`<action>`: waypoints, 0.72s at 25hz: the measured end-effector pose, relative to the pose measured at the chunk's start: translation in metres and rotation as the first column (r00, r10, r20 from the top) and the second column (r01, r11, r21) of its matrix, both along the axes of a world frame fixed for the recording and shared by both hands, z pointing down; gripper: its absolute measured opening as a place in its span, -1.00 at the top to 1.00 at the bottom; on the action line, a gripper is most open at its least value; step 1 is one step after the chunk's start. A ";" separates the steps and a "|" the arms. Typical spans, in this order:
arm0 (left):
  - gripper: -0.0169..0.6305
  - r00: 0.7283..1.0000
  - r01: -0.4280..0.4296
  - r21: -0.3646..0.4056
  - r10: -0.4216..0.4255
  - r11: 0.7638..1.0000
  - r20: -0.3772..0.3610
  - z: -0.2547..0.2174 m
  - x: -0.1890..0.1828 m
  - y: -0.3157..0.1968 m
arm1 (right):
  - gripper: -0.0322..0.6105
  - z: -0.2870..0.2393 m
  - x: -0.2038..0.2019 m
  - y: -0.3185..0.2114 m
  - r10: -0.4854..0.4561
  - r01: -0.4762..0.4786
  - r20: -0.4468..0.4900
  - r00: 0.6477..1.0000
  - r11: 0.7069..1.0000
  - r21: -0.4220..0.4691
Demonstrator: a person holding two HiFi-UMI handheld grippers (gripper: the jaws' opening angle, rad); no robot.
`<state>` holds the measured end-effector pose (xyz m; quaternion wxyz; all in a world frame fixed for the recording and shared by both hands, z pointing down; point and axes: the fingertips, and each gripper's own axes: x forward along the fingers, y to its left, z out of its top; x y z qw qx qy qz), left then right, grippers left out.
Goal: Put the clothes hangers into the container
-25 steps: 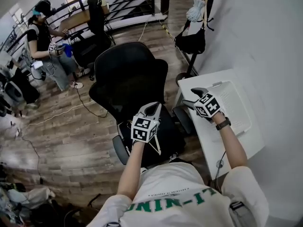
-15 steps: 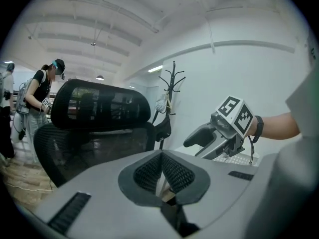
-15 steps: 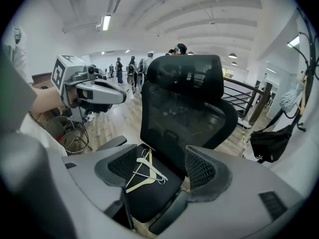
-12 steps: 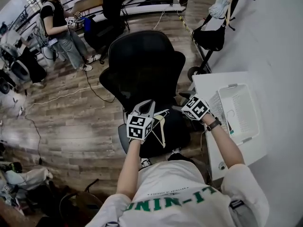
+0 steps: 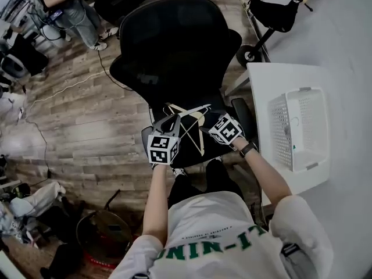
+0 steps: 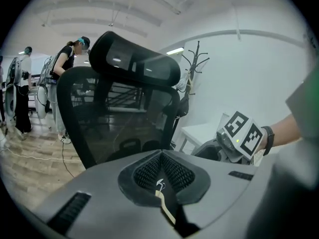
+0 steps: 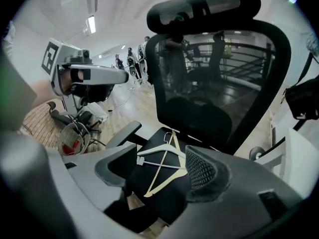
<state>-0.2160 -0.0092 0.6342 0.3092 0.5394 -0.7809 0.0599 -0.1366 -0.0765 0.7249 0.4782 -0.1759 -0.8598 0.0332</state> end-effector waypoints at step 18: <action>0.91 0.977 0.165 -0.105 -0.177 0.981 -0.117 0.199 -0.030 0.047 | -0.06 0.239 -0.066 0.043 -0.500 0.499 -0.025 0.865 0.856 0.135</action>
